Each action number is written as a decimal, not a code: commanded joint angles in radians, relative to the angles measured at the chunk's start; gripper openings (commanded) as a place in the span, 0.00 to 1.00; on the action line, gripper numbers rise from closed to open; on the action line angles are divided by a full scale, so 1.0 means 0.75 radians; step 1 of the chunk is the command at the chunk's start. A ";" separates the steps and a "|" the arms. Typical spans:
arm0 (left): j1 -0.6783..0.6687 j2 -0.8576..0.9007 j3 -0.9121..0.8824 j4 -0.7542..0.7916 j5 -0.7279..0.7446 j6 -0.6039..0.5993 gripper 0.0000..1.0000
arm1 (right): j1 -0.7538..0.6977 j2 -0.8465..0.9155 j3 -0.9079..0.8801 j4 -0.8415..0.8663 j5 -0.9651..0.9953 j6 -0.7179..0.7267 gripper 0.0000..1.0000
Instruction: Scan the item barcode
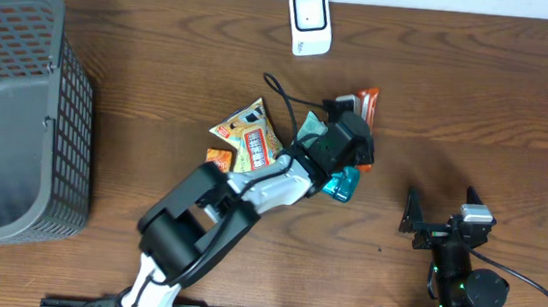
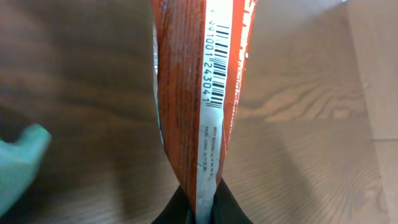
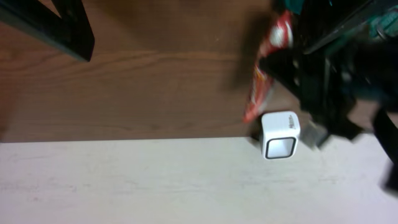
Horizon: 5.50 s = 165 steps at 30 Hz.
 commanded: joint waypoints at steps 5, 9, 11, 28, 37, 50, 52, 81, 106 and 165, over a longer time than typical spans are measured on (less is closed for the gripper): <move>-0.013 -0.032 0.013 0.089 0.080 0.031 0.40 | 0.007 -0.008 -0.005 -0.001 0.002 0.013 0.99; -0.013 -0.063 0.013 0.089 0.087 0.071 0.95 | 0.007 -0.008 -0.005 -0.002 0.002 0.013 0.99; -0.013 -0.095 0.013 0.075 0.088 0.132 0.97 | 0.007 -0.008 -0.005 -0.002 0.002 0.013 0.99; 0.189 -0.780 0.020 -0.513 -0.426 0.962 0.99 | 0.007 -0.008 -0.005 -0.001 0.002 0.013 0.99; 0.200 -1.192 0.152 -0.434 -0.935 1.676 0.99 | 0.007 -0.008 -0.005 -0.002 0.002 0.013 0.99; 0.215 -1.556 0.174 -0.547 -1.079 2.016 0.99 | 0.007 -0.008 -0.005 -0.001 0.002 0.013 0.99; 0.215 -1.622 0.163 -0.594 -1.019 1.984 0.99 | 0.007 -0.008 -0.005 -0.002 0.002 0.013 0.99; 0.951 -2.441 -0.044 -1.067 0.213 1.395 1.00 | 0.007 -0.008 -0.005 0.014 -0.550 1.118 0.99; 0.894 -2.768 -0.030 -1.017 0.260 1.407 1.00 | 0.007 -0.002 -0.005 0.071 -1.053 1.098 0.99; 0.894 -2.768 -0.549 -0.788 -0.161 1.337 1.00 | 1.475 2.339 1.168 -0.386 1.353 0.017 0.99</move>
